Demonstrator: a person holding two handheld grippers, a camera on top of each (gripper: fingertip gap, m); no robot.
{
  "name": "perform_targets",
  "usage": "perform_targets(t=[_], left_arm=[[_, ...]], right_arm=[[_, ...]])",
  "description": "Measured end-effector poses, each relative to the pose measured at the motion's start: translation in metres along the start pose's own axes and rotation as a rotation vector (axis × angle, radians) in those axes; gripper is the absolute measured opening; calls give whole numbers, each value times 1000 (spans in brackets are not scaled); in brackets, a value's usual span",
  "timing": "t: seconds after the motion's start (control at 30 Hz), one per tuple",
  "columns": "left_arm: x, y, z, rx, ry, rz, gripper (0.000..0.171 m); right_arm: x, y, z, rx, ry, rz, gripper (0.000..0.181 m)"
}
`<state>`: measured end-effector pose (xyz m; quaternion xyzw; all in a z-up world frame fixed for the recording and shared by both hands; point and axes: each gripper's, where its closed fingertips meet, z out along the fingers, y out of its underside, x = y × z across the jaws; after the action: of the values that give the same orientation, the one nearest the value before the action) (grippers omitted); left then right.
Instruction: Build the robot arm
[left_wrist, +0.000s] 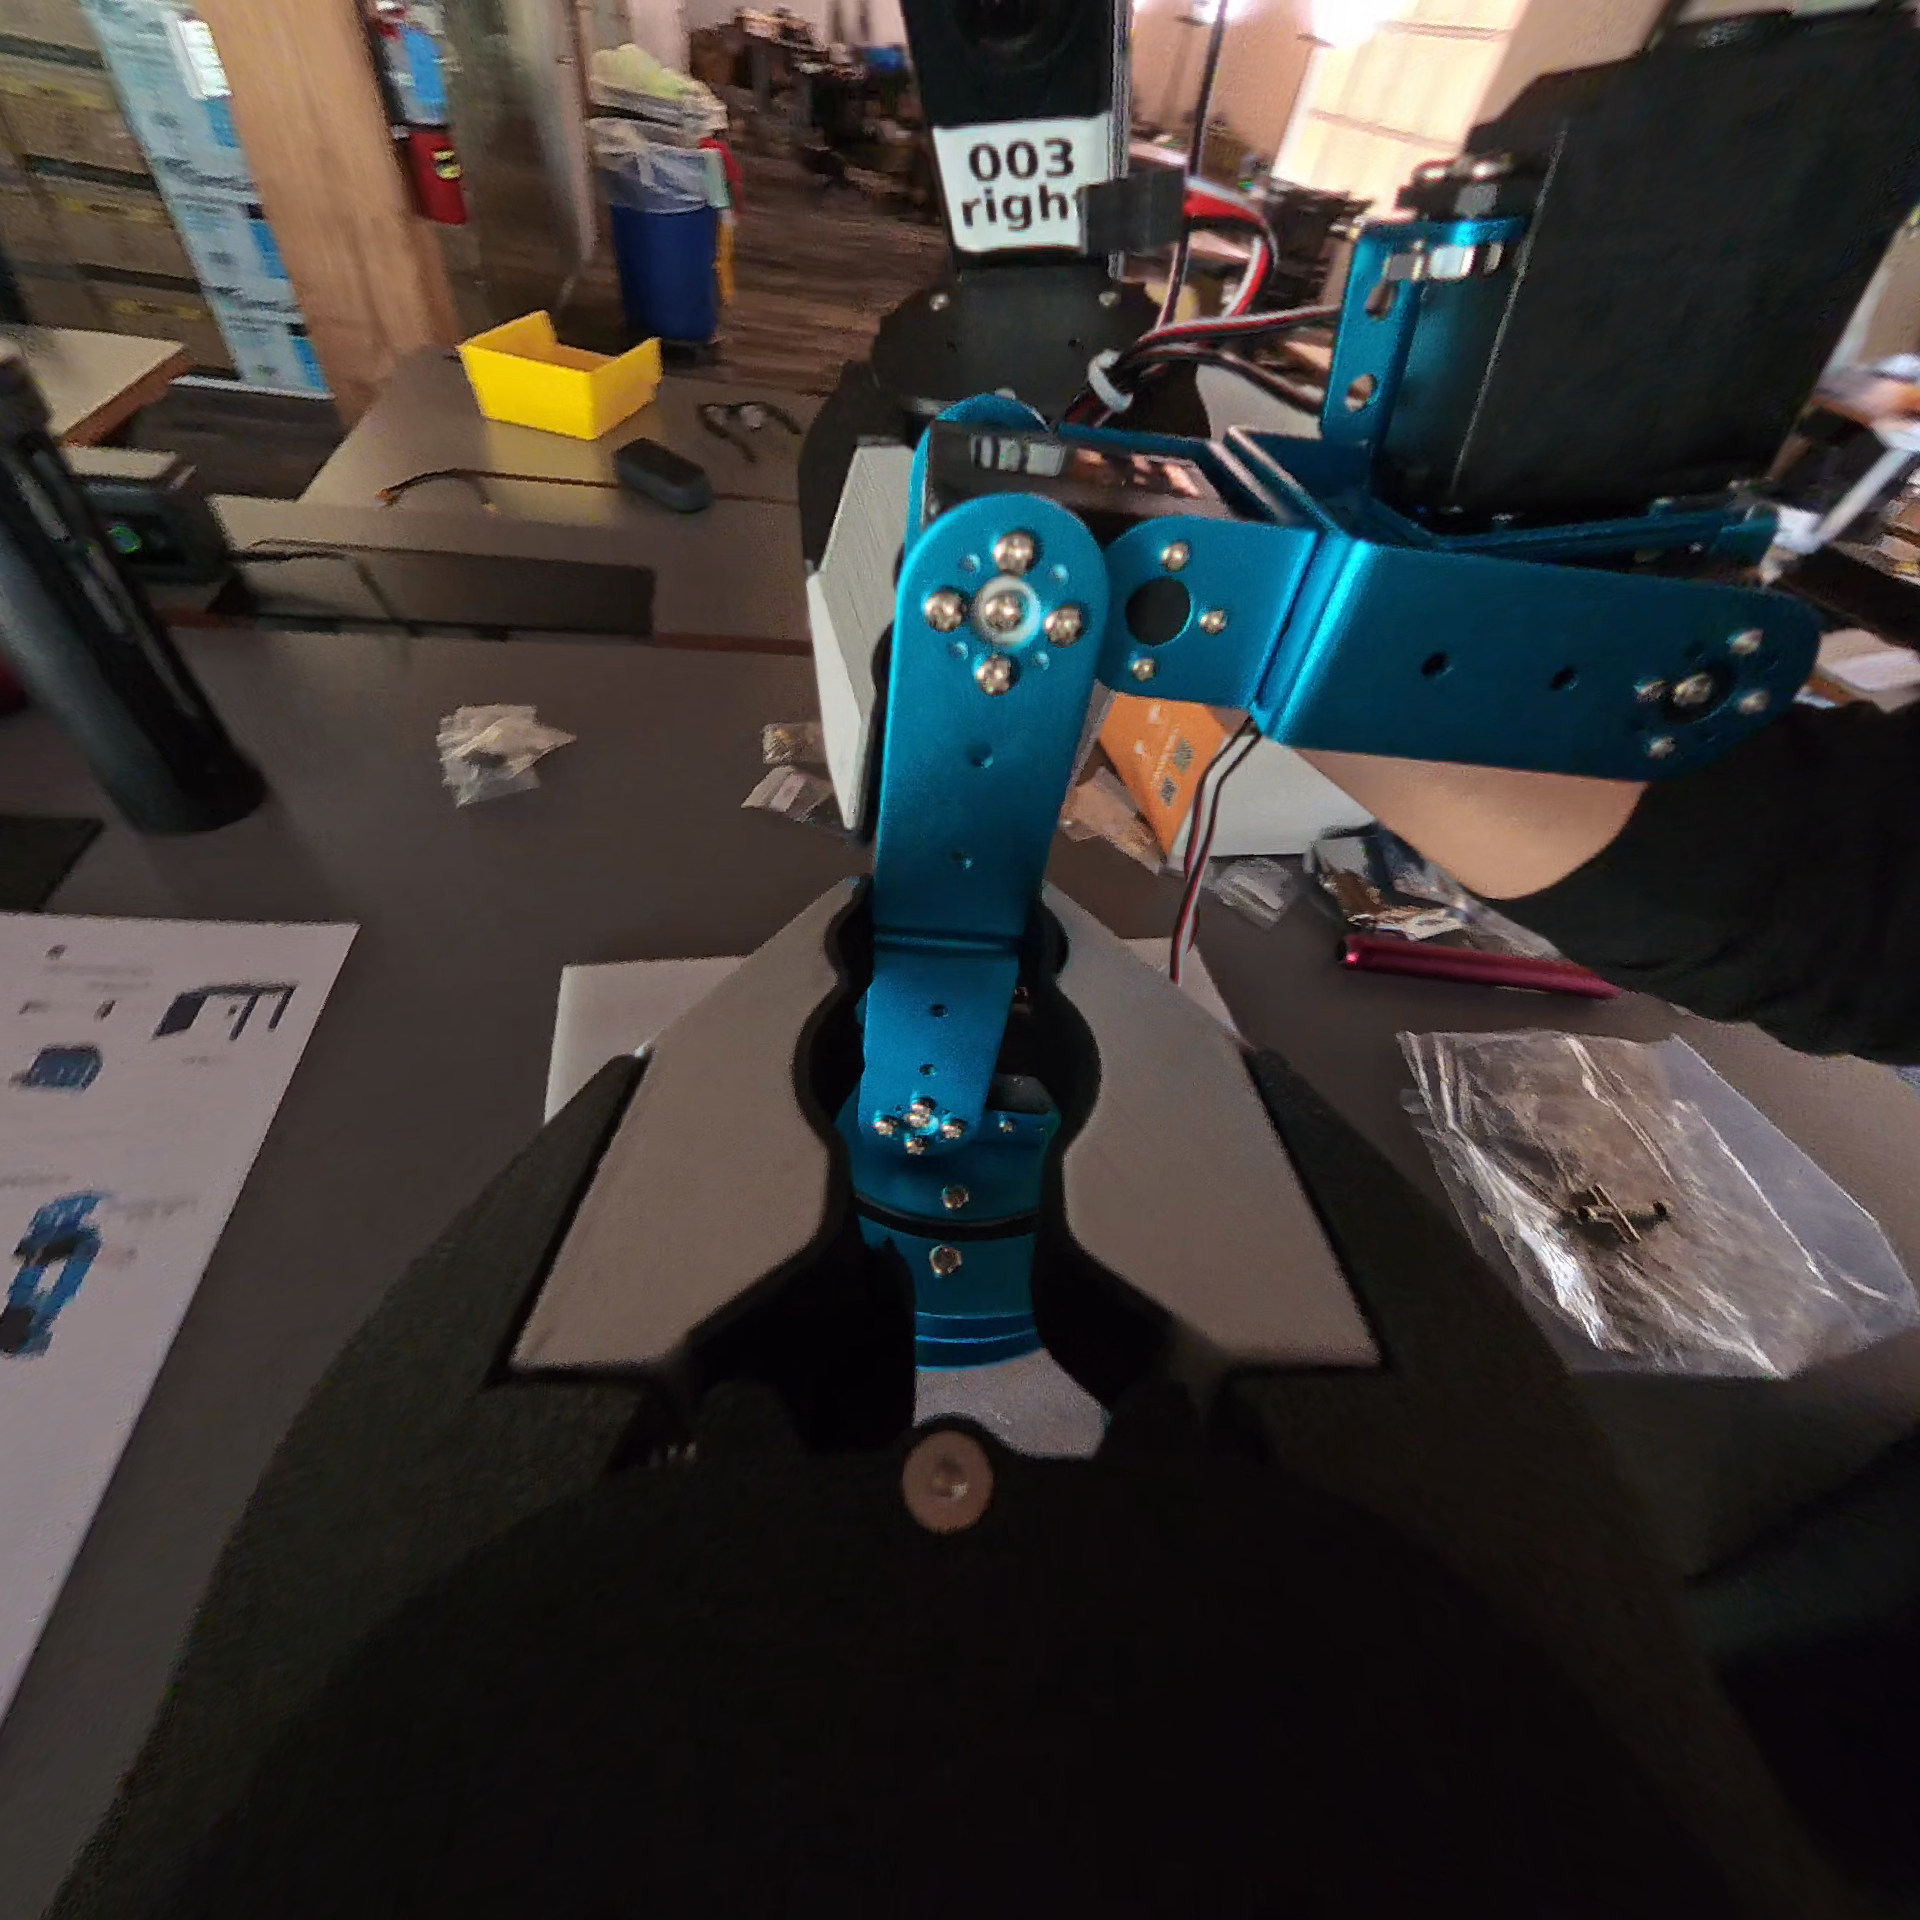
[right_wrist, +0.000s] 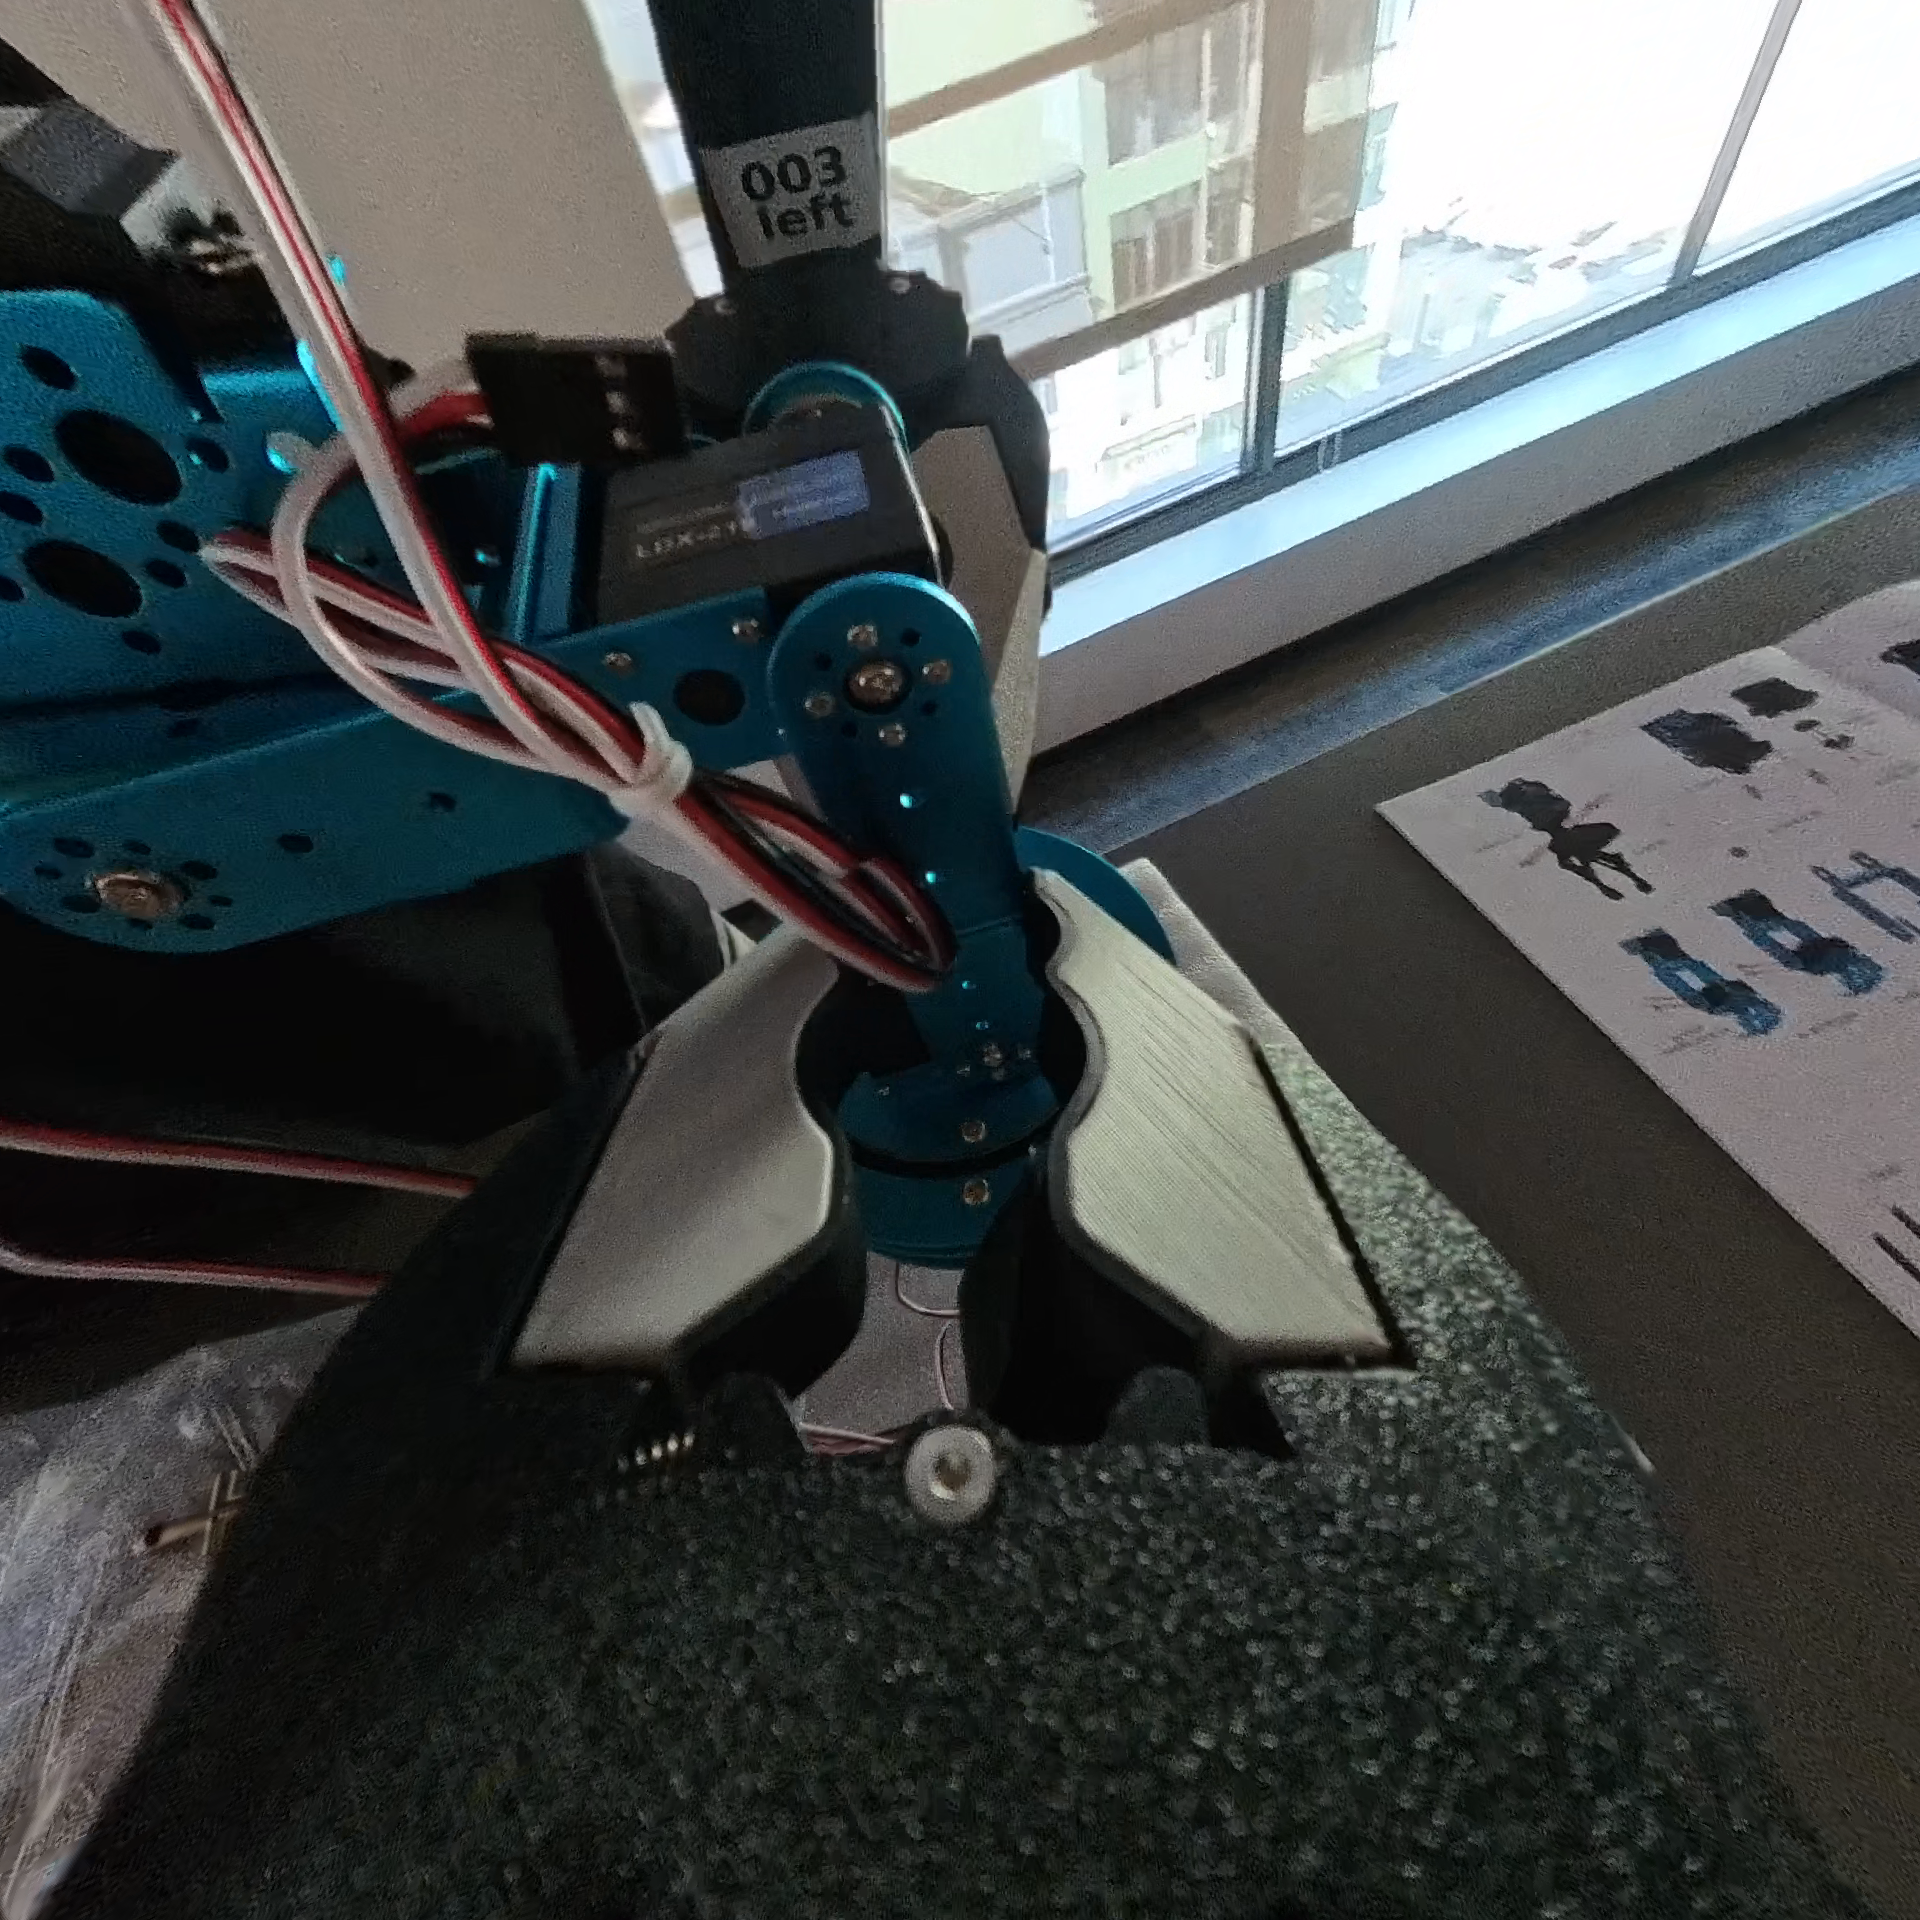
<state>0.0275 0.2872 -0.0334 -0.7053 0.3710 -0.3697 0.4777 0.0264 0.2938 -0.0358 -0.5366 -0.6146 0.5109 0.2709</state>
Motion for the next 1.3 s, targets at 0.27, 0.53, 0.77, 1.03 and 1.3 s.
perform_targets(t=[0.27, 0.53, 0.77, 1.03, 1.3], left_arm=[[-11, -26, -2, -75, 426, 97, 27], [-40, -44, -18, -179, 973, 191, 27], [-34, -65, -47, -338, 1545, 291, 26], [-21, -5, -72, -583, 2042, 486, 29], [-4, 67, -16, -743, 2180, 750, 29]], right_arm=[[10, -24, -15, 24, 407, 192, 28], [32, -47, -6, 164, 982, 416, 27], [18, -78, 6, 301, 1467, 704, 26], [-6, -43, 56, 367, 1910, 1008, 26], [-12, 44, 48, 394, 2141, 1194, 26]])
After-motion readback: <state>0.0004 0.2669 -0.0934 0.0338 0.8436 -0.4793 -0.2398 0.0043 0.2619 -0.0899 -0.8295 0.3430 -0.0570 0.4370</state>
